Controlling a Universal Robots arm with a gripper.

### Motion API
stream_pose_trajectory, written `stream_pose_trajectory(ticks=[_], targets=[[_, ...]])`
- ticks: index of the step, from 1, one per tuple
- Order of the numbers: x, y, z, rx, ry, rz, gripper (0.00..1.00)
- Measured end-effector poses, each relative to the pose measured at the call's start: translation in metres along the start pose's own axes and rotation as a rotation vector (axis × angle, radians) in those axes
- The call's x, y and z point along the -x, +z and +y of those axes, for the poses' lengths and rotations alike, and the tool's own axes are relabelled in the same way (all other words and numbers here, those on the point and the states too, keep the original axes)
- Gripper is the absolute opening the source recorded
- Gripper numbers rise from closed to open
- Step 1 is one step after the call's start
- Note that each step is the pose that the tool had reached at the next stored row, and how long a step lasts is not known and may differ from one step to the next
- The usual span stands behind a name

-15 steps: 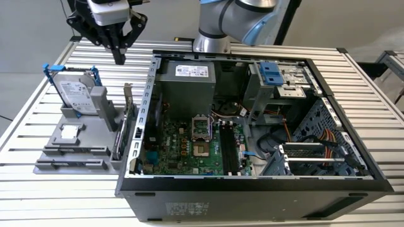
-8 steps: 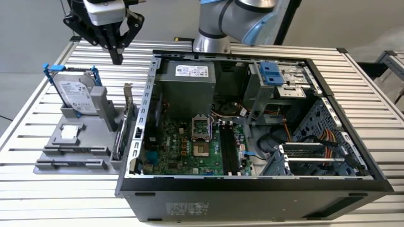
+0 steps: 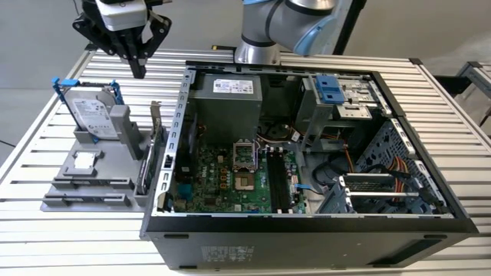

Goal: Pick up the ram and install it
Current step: 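Reach for the ram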

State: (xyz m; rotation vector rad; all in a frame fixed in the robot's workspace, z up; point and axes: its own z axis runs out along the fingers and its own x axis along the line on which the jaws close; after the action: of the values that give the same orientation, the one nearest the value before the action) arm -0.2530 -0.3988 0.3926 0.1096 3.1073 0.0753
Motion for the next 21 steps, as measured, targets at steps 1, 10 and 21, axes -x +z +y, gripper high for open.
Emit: stream_pose_trajectory(ticks=[1, 10, 21], targets=[[-0.0008, 0.0, -0.0001, 0.0, 0.0, 0.0, 0.0], [-0.0072, -0.0003, -0.0005, 0.0, 0.0, 0.0, 0.0], [-0.0139, -0.0005, -0.001, 0.0001, 0.0, 0.0, 0.0]])
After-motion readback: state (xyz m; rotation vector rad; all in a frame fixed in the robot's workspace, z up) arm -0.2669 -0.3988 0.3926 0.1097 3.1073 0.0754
